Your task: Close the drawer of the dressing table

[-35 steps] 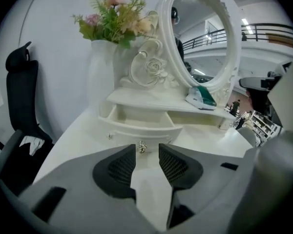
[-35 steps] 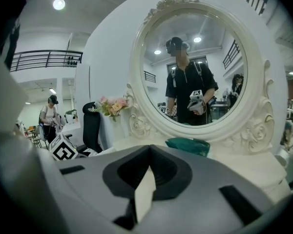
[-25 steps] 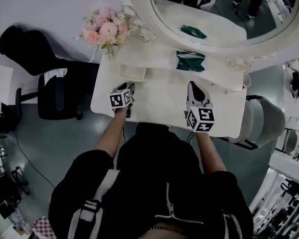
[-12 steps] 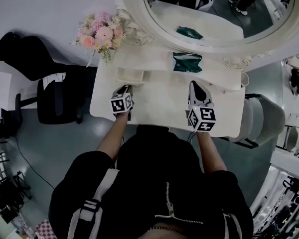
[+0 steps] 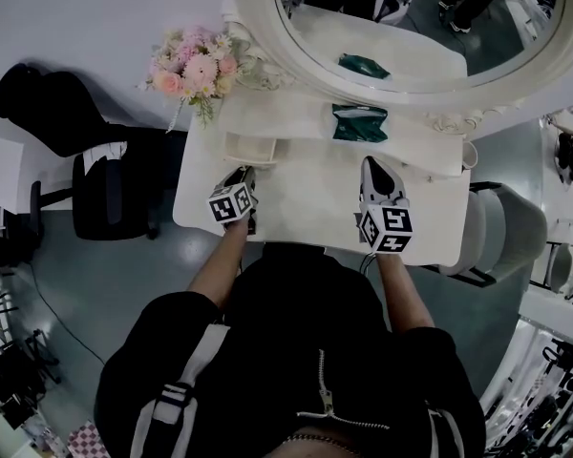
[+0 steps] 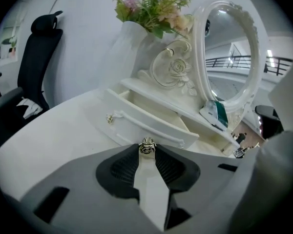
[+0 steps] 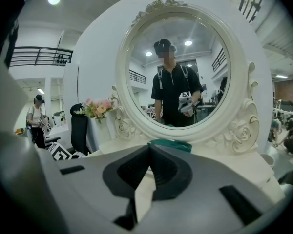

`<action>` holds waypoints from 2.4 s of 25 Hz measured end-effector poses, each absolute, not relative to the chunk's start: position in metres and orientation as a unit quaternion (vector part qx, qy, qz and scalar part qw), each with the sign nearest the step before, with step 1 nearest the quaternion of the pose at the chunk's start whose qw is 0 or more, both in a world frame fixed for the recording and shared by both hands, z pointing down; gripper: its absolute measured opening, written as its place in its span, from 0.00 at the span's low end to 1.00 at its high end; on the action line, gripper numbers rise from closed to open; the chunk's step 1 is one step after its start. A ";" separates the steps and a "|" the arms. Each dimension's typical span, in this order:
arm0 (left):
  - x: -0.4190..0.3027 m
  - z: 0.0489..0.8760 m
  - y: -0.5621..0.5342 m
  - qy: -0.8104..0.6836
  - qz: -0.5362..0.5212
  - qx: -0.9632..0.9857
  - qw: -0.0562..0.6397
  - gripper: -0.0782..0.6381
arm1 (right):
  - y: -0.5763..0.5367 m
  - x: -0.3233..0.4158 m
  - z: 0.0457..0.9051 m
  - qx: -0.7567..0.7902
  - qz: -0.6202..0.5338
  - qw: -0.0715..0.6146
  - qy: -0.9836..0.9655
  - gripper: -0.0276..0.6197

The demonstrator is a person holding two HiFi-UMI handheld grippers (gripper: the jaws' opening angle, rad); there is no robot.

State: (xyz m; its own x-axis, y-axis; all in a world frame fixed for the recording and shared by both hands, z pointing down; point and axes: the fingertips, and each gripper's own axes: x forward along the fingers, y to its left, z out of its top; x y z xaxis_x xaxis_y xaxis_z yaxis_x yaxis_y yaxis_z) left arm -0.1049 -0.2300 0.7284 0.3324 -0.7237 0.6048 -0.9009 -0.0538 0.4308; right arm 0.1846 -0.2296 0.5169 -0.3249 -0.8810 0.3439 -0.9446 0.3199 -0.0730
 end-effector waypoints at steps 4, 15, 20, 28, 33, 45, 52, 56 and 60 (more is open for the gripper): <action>-0.106 0.727 -0.230 -0.565 0.073 0.720 0.396 0.26 | -0.231 0.187 0.518 0.569 0.131 0.124 -0.802 0.05; -0.103 0.725 -0.249 -0.566 0.078 0.723 0.389 0.25 | -0.236 0.187 0.520 0.570 0.132 0.129 -0.801 0.05; -0.102 0.727 -0.254 -0.567 0.085 0.720 0.390 0.26 | -0.238 0.189 0.520 0.572 0.133 0.129 -0.799 0.05; -0.099 0.730 -0.267 -0.563 0.094 0.721 0.393 0.26 | -0.238 0.194 0.523 0.579 0.137 0.132 -0.793 0.05; -0.096 0.732 -0.277 -0.559 0.097 0.722 0.395 0.26 | -0.241 0.197 0.521 0.584 0.137 0.131 -0.789 0.05; -0.093 0.732 -0.304 -0.557 0.101 0.724 0.394 0.26 | -0.248 0.204 0.523 0.594 0.140 0.134 -0.781 0.05; -0.090 0.732 -0.316 -0.556 0.104 0.723 0.396 0.26 | -0.251 0.210 0.523 0.602 0.141 0.132 -0.775 0.05; -0.090 0.734 -0.318 -0.559 0.110 0.720 0.396 0.26 | -0.250 0.213 0.524 0.605 0.143 0.132 -0.772 0.05; -0.090 0.734 -0.318 -0.560 0.121 0.724 0.385 0.27 | -0.250 0.214 0.525 0.606 0.144 0.131 -0.771 0.05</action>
